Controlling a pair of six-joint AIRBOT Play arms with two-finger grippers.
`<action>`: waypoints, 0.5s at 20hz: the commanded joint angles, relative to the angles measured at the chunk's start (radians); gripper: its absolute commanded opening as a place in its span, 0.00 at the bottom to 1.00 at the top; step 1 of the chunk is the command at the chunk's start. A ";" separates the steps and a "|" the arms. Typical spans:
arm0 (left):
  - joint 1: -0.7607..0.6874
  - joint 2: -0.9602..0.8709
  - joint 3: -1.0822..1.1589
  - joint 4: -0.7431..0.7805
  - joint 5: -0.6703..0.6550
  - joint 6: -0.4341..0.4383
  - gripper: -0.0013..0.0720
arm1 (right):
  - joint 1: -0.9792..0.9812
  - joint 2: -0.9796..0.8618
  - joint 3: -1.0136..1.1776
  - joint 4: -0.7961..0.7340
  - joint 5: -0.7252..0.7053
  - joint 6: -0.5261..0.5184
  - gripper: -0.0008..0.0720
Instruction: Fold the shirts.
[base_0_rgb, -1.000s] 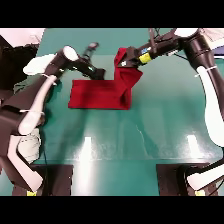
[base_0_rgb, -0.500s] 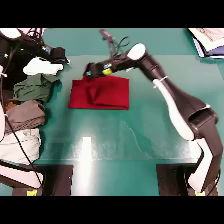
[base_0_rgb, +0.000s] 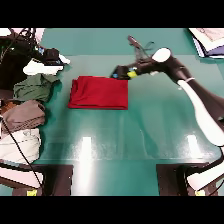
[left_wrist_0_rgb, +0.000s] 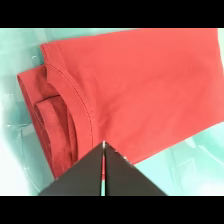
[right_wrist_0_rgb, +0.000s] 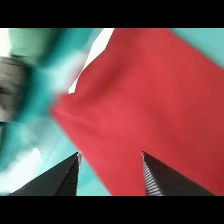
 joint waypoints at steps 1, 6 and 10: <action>0.000 0.001 0.000 -0.002 0.006 0.003 0.05 | -0.165 0.085 -0.218 -0.050 0.035 0.034 0.93; -0.038 0.001 0.000 -0.002 0.063 0.006 0.05 | -0.200 0.040 -0.332 -0.023 0.028 0.050 0.93; -0.076 0.000 0.000 -0.001 0.072 0.010 0.05 | -0.127 -0.076 -0.262 0.143 -0.013 0.002 0.88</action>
